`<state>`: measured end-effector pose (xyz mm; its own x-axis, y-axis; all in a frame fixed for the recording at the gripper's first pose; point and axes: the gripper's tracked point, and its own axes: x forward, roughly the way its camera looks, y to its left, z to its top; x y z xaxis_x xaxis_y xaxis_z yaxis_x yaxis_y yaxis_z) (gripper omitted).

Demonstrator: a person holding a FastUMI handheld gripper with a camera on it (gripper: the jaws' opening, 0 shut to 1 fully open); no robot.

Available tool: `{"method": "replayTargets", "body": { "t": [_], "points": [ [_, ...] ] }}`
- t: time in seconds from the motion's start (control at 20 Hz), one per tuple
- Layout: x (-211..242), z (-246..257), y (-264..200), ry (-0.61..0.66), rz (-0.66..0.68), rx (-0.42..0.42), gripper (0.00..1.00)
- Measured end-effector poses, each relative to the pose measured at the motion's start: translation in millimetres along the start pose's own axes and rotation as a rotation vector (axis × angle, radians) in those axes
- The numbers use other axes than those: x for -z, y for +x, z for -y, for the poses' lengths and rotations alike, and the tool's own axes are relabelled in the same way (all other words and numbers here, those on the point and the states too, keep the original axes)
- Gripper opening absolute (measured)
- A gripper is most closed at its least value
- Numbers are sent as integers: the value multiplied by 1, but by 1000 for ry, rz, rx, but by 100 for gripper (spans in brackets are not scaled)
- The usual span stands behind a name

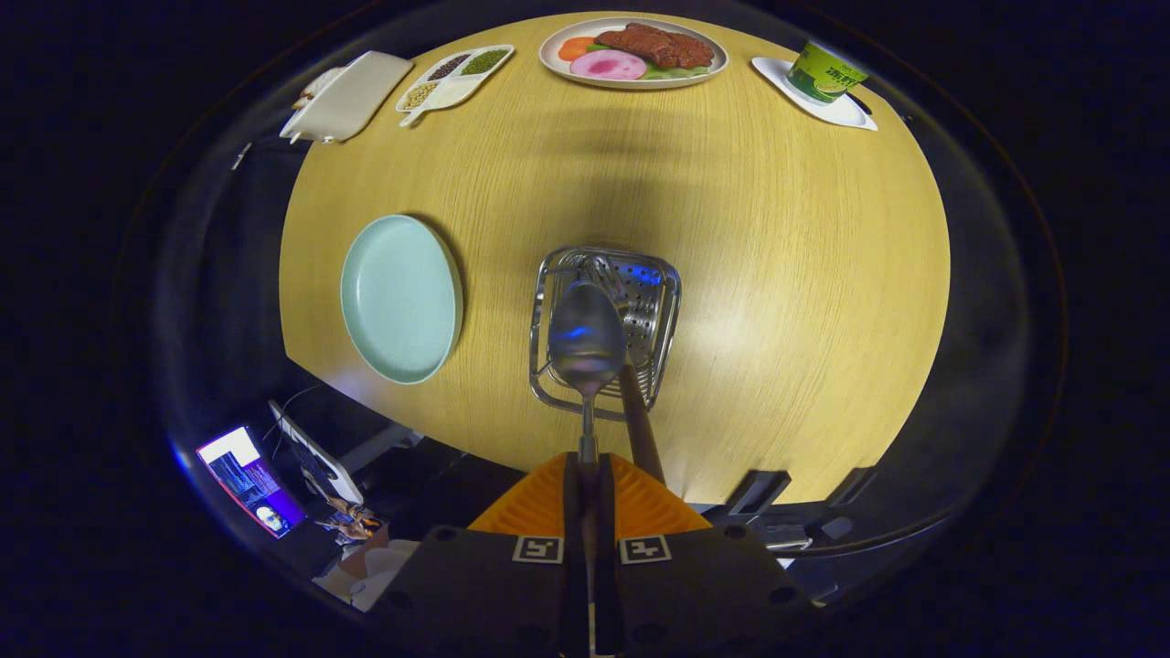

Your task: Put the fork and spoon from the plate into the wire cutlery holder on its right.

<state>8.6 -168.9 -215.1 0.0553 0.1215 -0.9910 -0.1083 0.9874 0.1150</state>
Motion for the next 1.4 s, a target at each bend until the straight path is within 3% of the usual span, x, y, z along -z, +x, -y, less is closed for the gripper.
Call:
{"method": "replayTargets", "body": {
  "t": [0.25, 0.3, 0.35, 0.4, 0.5, 0.6, 1.15, 1.4],
  "points": [
    [-18, -4, -5, 27, 46, -7, 15],
    [-23, -5, -9, 21, 69, -8, 30],
    [-27, -6, -17, 13, 102, -9, 31],
    [-31, -12, -23, 4, 142, -29, 45],
    [-36, -17, -42, -13, 231, -42, 86],
    [-38, -29, -60, -16, 320, -71, 100],
    [-36, -79, -246, -53, 1093, -140, 99],
    [-19, -73, -305, -73, 1445, 23, 99]
  ]
}}
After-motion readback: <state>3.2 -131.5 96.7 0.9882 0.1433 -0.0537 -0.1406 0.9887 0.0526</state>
